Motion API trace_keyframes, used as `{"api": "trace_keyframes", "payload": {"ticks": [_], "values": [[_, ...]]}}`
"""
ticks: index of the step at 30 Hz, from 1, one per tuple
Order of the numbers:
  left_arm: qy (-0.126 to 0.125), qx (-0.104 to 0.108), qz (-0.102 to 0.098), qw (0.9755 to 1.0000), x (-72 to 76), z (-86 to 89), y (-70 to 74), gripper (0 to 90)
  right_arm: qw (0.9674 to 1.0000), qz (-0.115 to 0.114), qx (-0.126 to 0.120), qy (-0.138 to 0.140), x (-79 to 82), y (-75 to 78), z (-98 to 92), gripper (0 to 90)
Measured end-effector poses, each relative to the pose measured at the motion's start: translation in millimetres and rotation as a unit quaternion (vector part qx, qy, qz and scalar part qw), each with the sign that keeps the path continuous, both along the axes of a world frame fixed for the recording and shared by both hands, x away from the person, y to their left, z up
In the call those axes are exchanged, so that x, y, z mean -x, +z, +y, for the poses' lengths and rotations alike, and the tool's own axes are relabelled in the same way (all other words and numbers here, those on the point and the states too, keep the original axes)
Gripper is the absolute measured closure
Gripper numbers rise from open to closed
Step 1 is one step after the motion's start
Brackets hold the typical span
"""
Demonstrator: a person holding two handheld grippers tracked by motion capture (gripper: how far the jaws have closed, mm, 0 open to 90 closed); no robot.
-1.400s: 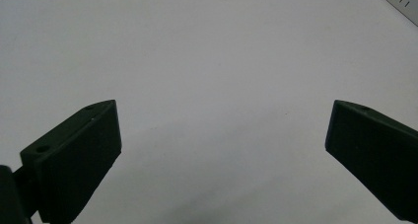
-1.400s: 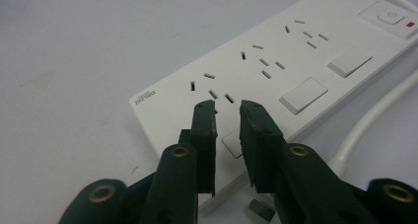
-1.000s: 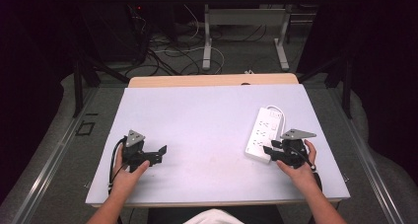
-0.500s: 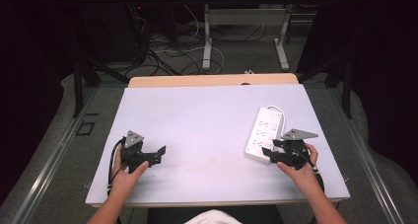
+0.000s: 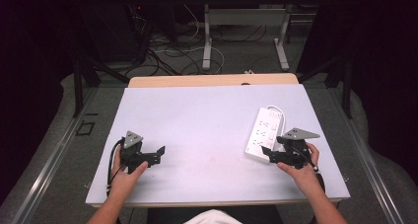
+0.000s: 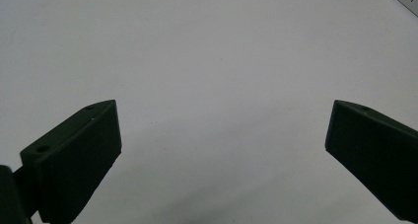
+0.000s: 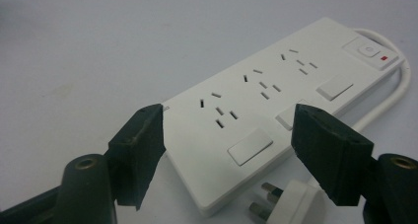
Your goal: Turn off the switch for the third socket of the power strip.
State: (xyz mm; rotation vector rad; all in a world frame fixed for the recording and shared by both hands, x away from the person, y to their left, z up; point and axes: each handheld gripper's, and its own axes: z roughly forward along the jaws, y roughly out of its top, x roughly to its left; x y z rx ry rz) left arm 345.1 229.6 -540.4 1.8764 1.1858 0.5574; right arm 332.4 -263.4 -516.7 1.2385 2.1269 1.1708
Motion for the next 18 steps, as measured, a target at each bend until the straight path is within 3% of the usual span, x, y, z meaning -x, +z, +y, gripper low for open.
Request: {"api": "trace_keyframes", "payload": {"ticks": [9, 18], "values": [[0.003, 0.005, 0.002, 1.0, 2.8, 0.6, -0.6, 0.6, 0.9994, 0.022, -0.015, -0.024, -5.4, -0.8, -7.8, 25.7], [0.005, -0.001, 0.0, 1.0, 2.6, 4.2, 0.0, 0.7, 0.9989, 0.012, -0.018, -0.042, -8.2, -2.6, -17.6, 15.6]]}}
